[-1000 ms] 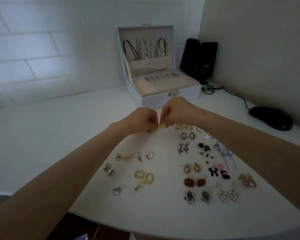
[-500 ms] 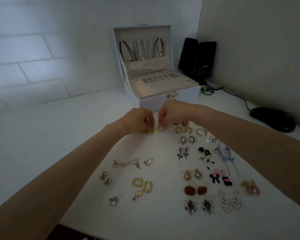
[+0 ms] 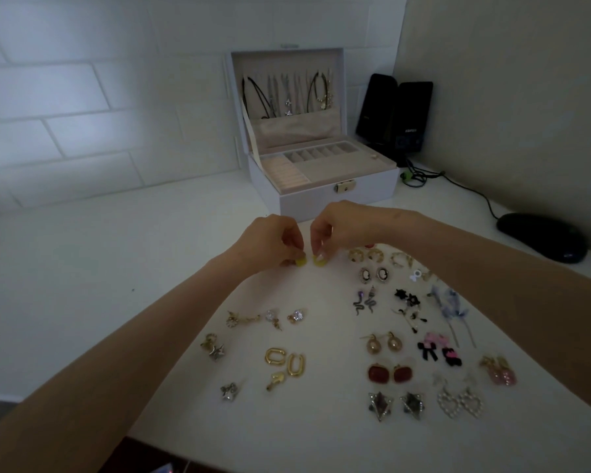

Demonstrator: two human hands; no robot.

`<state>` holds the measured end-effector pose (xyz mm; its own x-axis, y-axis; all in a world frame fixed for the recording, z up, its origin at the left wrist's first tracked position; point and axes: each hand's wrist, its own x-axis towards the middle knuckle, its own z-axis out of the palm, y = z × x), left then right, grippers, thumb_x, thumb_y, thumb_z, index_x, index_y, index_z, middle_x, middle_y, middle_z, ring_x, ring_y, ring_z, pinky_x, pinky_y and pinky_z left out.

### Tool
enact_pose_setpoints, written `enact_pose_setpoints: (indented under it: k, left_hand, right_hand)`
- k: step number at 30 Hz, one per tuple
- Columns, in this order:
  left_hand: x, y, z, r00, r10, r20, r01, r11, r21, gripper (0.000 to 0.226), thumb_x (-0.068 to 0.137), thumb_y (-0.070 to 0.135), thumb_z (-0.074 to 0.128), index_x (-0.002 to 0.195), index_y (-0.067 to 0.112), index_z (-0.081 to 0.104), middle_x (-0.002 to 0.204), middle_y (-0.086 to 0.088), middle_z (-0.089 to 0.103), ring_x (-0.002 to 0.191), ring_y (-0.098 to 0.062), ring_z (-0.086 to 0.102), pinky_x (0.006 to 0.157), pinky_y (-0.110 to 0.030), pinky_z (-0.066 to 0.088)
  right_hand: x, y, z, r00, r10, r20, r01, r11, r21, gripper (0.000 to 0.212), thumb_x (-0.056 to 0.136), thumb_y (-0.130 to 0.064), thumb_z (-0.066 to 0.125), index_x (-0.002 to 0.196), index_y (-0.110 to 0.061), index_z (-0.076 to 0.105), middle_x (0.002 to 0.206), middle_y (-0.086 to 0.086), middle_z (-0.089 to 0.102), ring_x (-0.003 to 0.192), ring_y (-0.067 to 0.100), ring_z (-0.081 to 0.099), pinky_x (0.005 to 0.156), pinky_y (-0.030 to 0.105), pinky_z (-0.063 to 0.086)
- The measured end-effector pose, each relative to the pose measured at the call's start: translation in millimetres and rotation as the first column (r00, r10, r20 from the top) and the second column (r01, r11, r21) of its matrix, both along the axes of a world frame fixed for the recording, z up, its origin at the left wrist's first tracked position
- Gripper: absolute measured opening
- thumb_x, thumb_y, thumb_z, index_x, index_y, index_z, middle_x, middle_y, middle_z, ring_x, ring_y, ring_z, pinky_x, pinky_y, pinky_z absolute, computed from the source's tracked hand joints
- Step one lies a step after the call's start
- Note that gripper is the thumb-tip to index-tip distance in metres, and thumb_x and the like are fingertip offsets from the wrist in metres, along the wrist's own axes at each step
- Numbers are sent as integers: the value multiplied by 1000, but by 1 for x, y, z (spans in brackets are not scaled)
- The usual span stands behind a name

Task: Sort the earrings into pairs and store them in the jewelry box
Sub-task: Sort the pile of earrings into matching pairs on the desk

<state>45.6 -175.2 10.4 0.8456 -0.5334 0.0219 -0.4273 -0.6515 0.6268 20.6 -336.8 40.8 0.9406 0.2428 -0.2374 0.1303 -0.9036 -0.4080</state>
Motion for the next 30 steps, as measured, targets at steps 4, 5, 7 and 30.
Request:
enact_pose_setpoints:
  k: [4, 5, 7, 30]
  left_hand:
    - [1, 5, 1, 998, -3, 61, -5, 992, 128, 17, 75, 20, 74, 87, 12, 65, 81, 1, 61, 74, -11, 55, 67, -16, 42]
    - [1, 6, 2, 998, -5, 56, -4, 989, 149, 18, 75, 21, 74, 87, 12, 65, 81, 0, 62, 74, -12, 56, 67, -16, 42]
    - [0, 8, 4, 998, -20, 59, 8, 980, 200, 18, 76, 23, 74, 85, 12, 64, 80, -2, 64, 72, -13, 57, 70, -22, 45]
    - [-11, -5, 2, 997, -81, 2, 81, 996, 43, 5, 82, 6, 65, 86, 9, 65, 82, -2, 65, 67, -10, 62, 70, -20, 52]
  right_hand:
    - [0, 3, -4, 1000, -26, 1, 26, 999, 29, 11, 73, -20, 77, 74, -24, 67, 80, -9, 62, 79, 7, 56, 69, 20, 42]
    - [-1, 3, -4, 1000, -29, -7, 30, 999, 28, 11, 73, -20, 77, 74, -24, 67, 79, -8, 63, 78, 6, 57, 68, 19, 42]
    - [-2, 3, -3, 1000, -28, -13, 28, 999, 27, 10, 72, -20, 78, 74, -22, 68, 77, -8, 63, 76, 5, 57, 66, 19, 42]
    - [-16, 5, -4, 992, -109, 57, 108, 994, 24, 10, 74, -11, 76, 81, -14, 70, 71, -4, 62, 60, 4, 56, 55, 14, 42]
